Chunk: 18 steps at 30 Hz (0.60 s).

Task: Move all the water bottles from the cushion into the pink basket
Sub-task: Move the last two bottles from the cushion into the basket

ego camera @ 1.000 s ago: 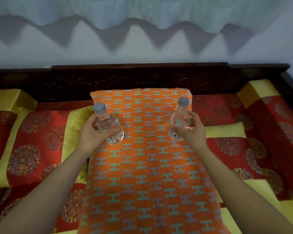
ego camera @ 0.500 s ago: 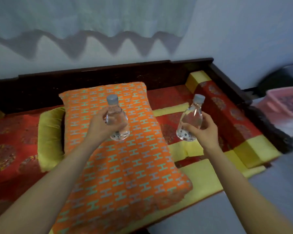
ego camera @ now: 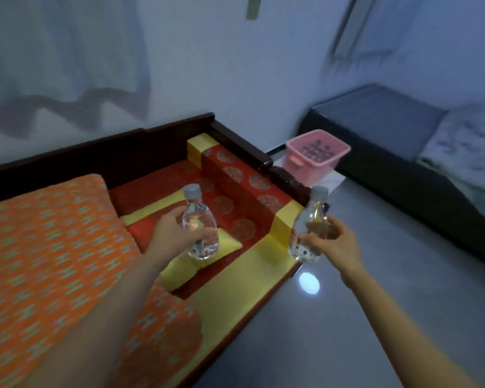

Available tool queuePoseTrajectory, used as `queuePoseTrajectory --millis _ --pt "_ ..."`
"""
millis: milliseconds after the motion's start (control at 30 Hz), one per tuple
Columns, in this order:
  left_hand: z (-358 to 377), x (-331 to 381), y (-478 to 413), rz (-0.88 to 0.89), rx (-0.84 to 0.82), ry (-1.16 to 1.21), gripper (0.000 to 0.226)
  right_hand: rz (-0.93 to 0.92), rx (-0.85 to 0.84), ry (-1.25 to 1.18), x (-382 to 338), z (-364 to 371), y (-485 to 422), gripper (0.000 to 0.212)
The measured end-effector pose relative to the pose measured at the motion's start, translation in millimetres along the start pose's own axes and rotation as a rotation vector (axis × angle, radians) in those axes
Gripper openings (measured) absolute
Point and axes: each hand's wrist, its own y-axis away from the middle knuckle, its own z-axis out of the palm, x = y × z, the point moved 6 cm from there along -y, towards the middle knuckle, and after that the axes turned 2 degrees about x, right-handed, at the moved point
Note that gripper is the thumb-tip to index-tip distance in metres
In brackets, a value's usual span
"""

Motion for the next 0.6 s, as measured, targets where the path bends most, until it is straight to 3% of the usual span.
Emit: queuePoseTrajectory --millis 133,233,467,600 --pt "103.4 42.2 -29.6 0.024 -0.068 0.020 0.067 -0.001 0.043 -0.012 22.4 -96.2 -45.4 0.067" --pt "159.2 65.5 -46.8 0.038 -0.059 0.044 0.060 -0.011 0.086 -0.011 33.3 -150.5 -78.2 0.061" --pt "272.7 96.7 -92.7 0.062 -0.094 -0.033 0.059 -0.010 0.183 -0.019 73.4 -242.0 -138.6 0.071" --pt "323.7 114.2 -124.3 0.097 -0.118 -0.048 0.052 0.007 0.218 -0.042 95.1 -274.5 -175.5 0.068"
